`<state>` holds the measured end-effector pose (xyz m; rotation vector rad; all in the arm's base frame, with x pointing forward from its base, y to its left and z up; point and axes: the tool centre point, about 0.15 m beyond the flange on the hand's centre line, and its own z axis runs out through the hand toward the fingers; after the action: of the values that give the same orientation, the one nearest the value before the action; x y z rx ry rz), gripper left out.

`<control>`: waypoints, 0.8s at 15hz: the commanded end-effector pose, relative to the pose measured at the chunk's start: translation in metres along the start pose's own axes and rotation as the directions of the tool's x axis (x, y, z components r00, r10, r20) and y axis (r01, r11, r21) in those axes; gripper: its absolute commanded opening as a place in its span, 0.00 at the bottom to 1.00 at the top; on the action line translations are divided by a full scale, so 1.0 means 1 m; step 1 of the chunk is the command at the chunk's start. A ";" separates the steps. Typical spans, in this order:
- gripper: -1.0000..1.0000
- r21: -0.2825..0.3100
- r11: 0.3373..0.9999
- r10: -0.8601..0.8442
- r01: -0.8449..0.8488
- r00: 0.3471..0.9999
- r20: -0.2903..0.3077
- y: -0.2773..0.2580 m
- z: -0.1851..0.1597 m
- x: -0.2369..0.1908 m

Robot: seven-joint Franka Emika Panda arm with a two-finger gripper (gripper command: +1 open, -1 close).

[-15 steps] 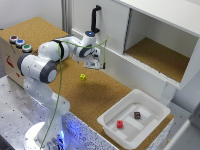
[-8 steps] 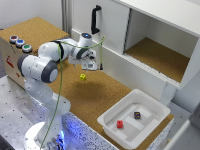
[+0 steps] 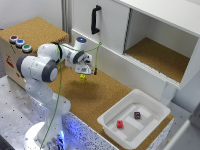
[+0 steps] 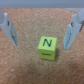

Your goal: Go towards the yellow block and lift it

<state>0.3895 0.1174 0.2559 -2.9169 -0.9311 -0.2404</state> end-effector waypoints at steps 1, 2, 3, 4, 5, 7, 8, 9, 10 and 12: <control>1.00 -0.036 0.999 0.043 -0.041 0.998 0.050 0.030 0.027 0.036; 1.00 -0.029 0.999 0.040 -0.038 0.997 0.060 0.030 0.031 0.040; 1.00 -0.021 0.999 0.042 -0.041 0.997 0.067 0.028 0.036 0.043; 1.00 -0.009 0.999 0.047 -0.047 0.996 0.076 0.026 0.043 0.046; 1.00 -0.002 0.999 0.048 -0.048 0.995 0.083 0.024 0.046 0.048; 0.00 0.006 0.999 0.044 -0.044 0.994 0.105 0.022 0.052 0.053; 0.00 -0.001 0.999 0.042 -0.043 0.992 0.122 0.022 0.052 0.054; 0.00 0.000 0.999 0.044 -0.044 0.990 0.134 0.023 0.052 0.053; 0.00 0.003 0.999 0.051 -0.052 0.988 0.148 0.023 0.053 0.050; 0.00 0.009 0.998 0.058 -0.061 0.982 0.180 0.019 0.056 0.044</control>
<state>0.4294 0.1238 0.2191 -2.9335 -0.8803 -0.1887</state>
